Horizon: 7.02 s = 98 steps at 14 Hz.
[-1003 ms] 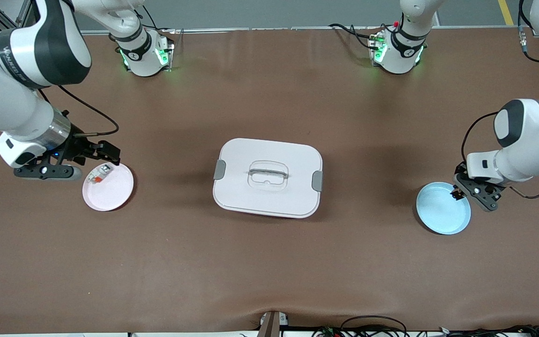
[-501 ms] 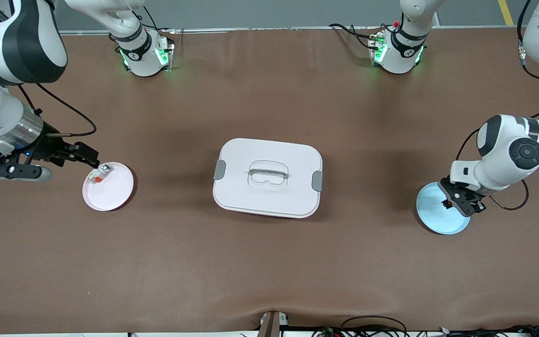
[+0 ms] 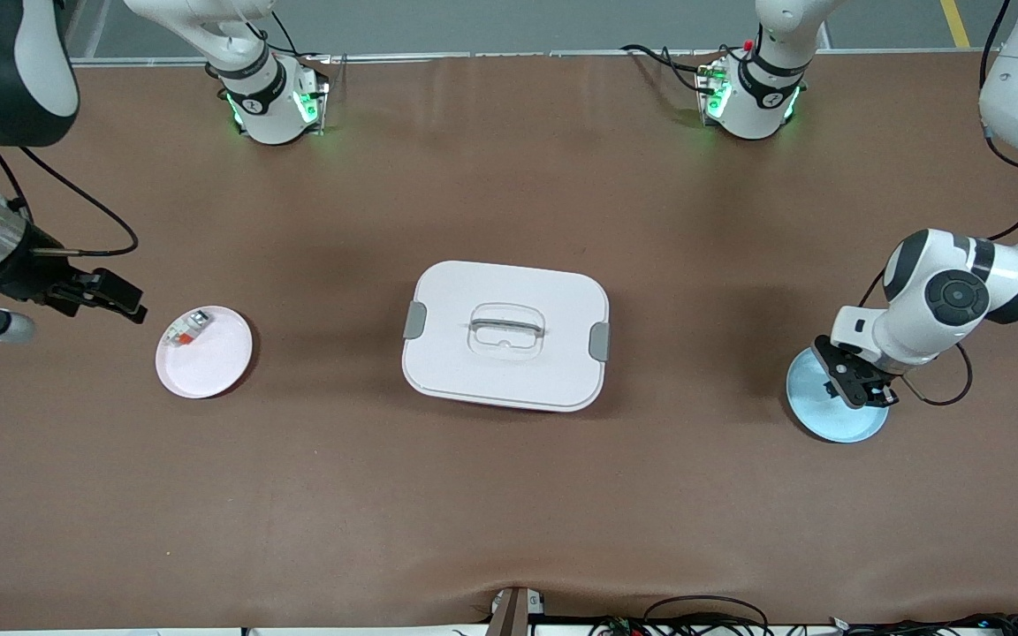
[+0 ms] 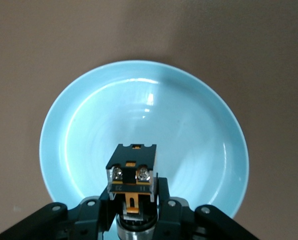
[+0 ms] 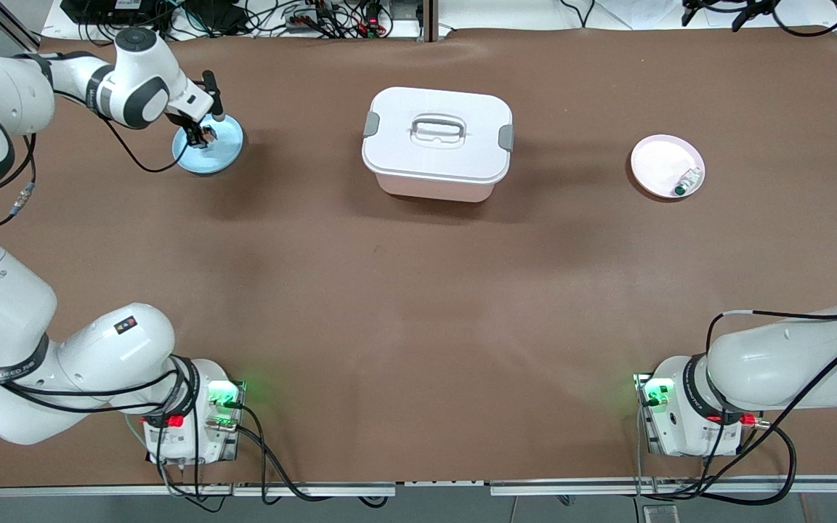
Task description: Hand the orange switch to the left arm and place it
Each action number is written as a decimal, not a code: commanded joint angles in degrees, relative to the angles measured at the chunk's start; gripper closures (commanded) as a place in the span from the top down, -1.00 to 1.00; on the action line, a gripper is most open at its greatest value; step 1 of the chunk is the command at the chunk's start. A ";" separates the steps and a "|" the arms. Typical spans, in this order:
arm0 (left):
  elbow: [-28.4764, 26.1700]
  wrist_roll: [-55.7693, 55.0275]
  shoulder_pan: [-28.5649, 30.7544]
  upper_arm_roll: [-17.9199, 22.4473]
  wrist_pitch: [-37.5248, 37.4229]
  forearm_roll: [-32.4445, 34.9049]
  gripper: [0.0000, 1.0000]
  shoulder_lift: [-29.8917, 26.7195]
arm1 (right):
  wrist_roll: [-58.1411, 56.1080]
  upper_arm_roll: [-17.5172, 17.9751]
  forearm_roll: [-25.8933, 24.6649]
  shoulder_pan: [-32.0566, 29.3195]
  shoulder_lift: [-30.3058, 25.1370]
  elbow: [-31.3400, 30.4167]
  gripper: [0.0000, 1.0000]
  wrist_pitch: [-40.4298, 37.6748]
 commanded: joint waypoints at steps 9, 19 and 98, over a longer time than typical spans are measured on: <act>2.36 -0.06 1.88 -1.26 0.95 -1.75 1.00 0.42 | -2.48 2.12 -1.48 -4.21 -0.62 2.83 1.00 -4.81; 10.53 -20.59 1.87 -6.53 -11.80 -19.69 1.00 -7.13 | -2.04 2.12 -1.48 -2.27 -0.62 3.81 1.00 -5.97; 25.22 -52.09 -38.03 28.36 -59.88 -41.68 1.00 -39.75 | -2.21 1.51 -2.18 -2.80 -0.01 8.11 1.00 -15.02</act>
